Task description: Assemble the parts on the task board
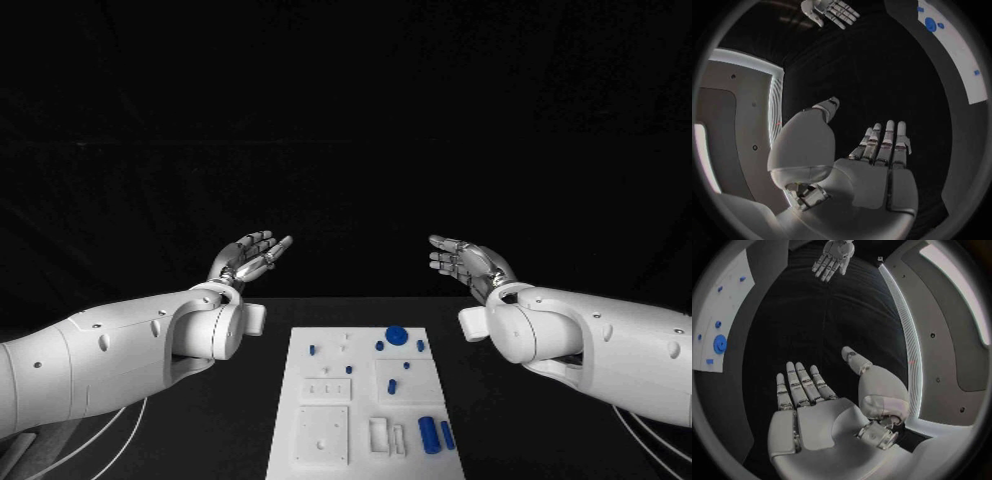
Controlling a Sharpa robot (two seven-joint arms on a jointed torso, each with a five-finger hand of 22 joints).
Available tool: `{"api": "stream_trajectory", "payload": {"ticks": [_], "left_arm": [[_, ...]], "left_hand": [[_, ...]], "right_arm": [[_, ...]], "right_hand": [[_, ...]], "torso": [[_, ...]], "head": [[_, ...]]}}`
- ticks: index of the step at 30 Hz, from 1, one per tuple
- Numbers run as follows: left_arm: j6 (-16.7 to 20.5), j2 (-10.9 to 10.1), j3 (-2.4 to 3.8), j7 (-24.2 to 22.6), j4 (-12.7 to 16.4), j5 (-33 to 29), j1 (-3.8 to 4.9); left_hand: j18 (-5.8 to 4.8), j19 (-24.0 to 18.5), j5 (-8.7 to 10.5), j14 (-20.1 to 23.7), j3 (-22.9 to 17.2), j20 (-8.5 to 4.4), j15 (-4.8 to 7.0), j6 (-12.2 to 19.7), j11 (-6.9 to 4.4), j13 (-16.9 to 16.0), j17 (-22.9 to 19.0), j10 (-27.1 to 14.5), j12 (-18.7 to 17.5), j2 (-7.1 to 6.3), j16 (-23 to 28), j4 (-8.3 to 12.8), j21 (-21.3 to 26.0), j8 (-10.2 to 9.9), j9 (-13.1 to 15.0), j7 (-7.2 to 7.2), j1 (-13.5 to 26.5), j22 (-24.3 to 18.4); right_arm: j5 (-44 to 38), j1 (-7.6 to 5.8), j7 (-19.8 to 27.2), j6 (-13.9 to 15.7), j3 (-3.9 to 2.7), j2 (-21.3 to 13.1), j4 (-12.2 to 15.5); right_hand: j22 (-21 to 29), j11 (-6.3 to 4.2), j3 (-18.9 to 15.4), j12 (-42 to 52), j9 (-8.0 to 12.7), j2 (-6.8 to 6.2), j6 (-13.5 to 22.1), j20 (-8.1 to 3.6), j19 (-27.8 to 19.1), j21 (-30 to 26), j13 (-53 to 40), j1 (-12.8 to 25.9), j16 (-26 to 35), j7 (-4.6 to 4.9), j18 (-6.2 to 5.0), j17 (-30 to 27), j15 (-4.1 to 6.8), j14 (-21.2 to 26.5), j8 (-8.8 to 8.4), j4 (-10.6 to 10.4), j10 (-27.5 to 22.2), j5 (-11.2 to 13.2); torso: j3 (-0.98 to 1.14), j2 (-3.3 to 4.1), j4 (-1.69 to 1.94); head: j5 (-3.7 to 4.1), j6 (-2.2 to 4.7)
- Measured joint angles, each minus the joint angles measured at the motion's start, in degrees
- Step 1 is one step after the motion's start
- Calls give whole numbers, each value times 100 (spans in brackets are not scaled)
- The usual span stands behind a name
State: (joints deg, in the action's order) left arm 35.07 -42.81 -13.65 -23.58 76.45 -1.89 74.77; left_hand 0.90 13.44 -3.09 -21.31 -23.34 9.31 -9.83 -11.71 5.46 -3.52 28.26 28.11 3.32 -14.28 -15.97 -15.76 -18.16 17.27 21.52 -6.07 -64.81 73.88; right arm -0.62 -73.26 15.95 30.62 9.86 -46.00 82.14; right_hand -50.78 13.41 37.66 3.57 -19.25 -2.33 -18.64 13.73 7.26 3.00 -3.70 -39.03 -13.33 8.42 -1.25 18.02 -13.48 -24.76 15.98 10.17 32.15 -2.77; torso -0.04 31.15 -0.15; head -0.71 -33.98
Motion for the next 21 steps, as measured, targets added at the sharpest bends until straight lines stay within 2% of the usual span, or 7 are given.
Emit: {"api": "stream_trajectory", "payload": {"ticks": [5,9,12,15,16,19,21], "left_arm": [[-176,9,-14,109,-21,-24,17],[-243,15,-14,154,-30,-35,14],[-306,34,-14,187,-39,-50,5],[-360,38,-14,211,-38,-60,-1],[-377,37,-15,216,-38,-62,-2],[-438,17,-15,230,-31,-70,-1],[-494,-22,-15,232,-6,-76,-1]], "left_hand": [[0,62,-28,-76,-78,21,-12,-58,5,-18,100,129,0,-33,-66,-48,-68,67,85,-14,-214,107],[0,62,-28,-75,-78,21,-12,-57,16,-18,100,140,0,-33,-66,-48,-68,67,88,-14,-214,107],[0,62,-28,-74,-78,21,-11,-57,26,-23,102,149,21,-33,-66,-48,-68,67,96,-14,-214,106],[0,62,-28,-73,-78,21,-11,-78,26,-31,107,196,22,-4,-66,-48,-91,101,117,-35,-244,106],[0,62,-28,-73,-78,21,-10,-91,27,-37,114,250,22,4,-66,-48,-91,103,131,-48,-251,106],[0,62,-28,-137,-21,21,-10,-235,71,-78,134,539,113,65,-115,8,-135,244,264,-115,-313,106],[0,62,-28,-145,-8,21,-18,-330,103,-98,139,667,133,78,-115,21,-158,336,356,-154,-325,106]], "right_arm": [[-68,-234,-499,-569,169,-21,-149],[-128,-280,-708,-806,198,-18,-207],[-523,-283,-814,-876,204,71,-467],[-914,-283,-879,-883,203,106,-568],[-1030,-282,-894,-881,203,128,-597],[-1413,-283,-932,-876,200,210,-690],[-1759,-282,-952,-875,200,280,-796]], "right_hand": [[-326,22,77,36,-117,-27,-104,30,30,52,-27,-254,-131,9,0,130,-29,-160,132,193,263,-11],[-659,39,39,68,-272,-53,-322,8,156,120,-46,-467,-221,16,0,181,-57,-252,310,279,489,-24],[-1060,46,-152,69,-340,9,-524,-12,325,186,-46,-700,-333,33,-20,242,-73,-391,442,471,688,-308],[-2215,70,-198,131,-366,-40,-763,-53,816,350,-59,-1004,-478,50,-182,299,-113,-643,541,517,974,-436],[-2326,68,-181,155,-374,-54,-837,-65,930,379,-65,-1098,-520,54,-182,314,-116,-724,574,534,1057,-504],[-2415,63,-119,276,-401,-89,-1125,-116,1345,453,-100,-1376,-705,76,-402,387,-105,-1108,682,596,1410,-611],[-2417,48,-111,286,-401,-100,-1210,-130,1469,465,-104,-1444,-756,94,-406,410,-58,-1232,693,604,1509,-611]], "torso": [[-1,0,0],[-1,0,-2],[-4,-1,-6],[-8,-1,-9],[-8,-2,-8],[-12,-2,-7],[-14,-2,-6]], "head": [[-1,1],[-4,-9],[-19,-48],[-26,-67],[-26,-70],[-27,-83],[-27,-88]]}}
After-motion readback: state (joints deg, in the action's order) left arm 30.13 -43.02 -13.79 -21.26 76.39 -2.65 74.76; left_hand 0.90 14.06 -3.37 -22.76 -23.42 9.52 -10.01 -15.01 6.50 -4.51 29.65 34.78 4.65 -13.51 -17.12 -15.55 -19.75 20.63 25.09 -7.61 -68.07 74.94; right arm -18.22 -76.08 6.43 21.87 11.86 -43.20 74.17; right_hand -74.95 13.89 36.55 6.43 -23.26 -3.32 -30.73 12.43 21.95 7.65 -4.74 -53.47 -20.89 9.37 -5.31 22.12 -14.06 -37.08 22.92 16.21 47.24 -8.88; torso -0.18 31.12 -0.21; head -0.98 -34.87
